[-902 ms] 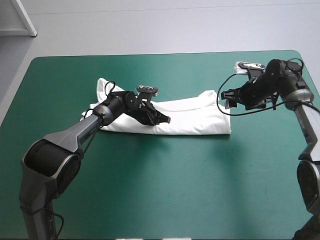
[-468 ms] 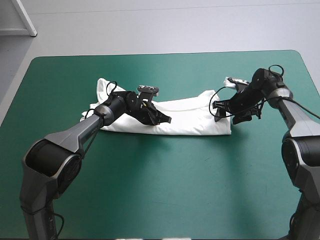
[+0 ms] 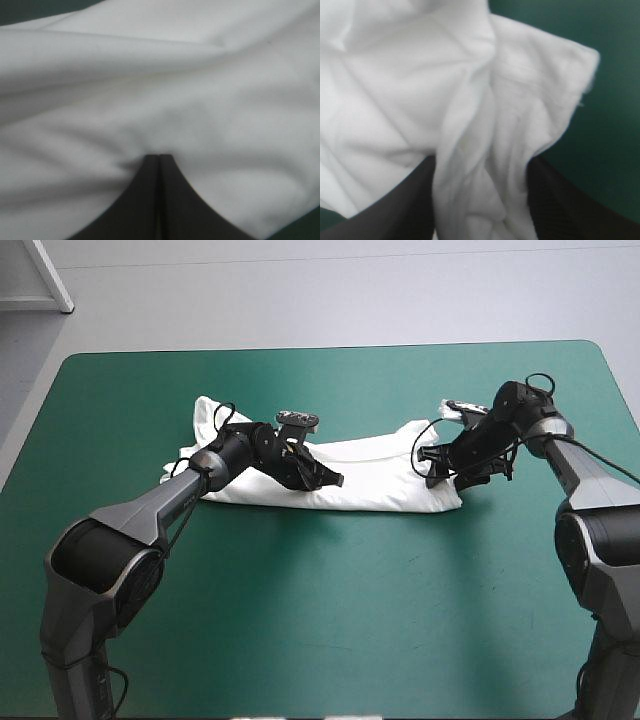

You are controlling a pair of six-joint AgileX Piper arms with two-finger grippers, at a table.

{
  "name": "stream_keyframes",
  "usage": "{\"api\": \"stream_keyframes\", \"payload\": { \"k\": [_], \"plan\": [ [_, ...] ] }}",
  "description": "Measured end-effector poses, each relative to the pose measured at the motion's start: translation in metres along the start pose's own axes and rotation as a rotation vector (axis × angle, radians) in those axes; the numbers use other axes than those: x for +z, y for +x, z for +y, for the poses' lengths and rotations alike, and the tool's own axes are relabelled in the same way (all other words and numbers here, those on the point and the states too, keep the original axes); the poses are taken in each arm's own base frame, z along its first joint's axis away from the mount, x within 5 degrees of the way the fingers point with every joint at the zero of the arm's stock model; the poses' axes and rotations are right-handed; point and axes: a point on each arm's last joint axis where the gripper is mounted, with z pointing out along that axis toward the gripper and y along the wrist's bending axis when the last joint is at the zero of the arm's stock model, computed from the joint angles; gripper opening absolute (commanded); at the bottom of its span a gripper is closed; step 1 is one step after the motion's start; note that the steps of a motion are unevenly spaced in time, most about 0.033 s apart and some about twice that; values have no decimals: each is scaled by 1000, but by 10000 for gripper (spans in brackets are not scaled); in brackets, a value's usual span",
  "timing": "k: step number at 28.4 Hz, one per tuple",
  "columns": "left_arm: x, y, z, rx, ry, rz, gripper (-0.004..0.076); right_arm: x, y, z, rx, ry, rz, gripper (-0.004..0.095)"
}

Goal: Fold the cloth

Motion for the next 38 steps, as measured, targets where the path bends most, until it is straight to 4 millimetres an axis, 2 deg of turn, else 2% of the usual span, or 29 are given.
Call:
{"api": "stream_keyframes", "payload": {
  "k": [3,6,9,12,14,20,25,29,32,34,38],
  "plan": [
    [0,0,0,0,0,0,-10,6,0,13,-37,-3,-7,195],
    [0,0,0,0,0,0,-10,10,-1,21,-60,-3,-19,-19],
    [0,0,0,0,0,0,-10,9,-2,23,-67,-1,-33,-6],
    [0,0,0,0,0,0,-10,-3,-4,27,-80,2,-71,-6],
    [0,0,0,0,0,0,-10,-23,-8,34,-84,-5,-129,-6],
    [0,0,0,-1,1,3,-10,-102,-16,71,-104,-128,-307,-6],
    [1,2,-2,-16,17,19,-10,-137,-13,108,-170,-228,-348,-6],
    [1,3,-3,-26,28,30,-10,-143,-7,140,-235,-264,-358,-6],
    [1,3,-5,-38,51,41,-10,-139,-2,162,-271,-291,-365,-6],
    [2,4,-6,-26,67,49,-10,-133,0,171,-286,-300,-357,-6],
    [-6,5,-8,-11,70,59,-10,-128,-2,174,-290,-295,-357,-6]
  ]
}}
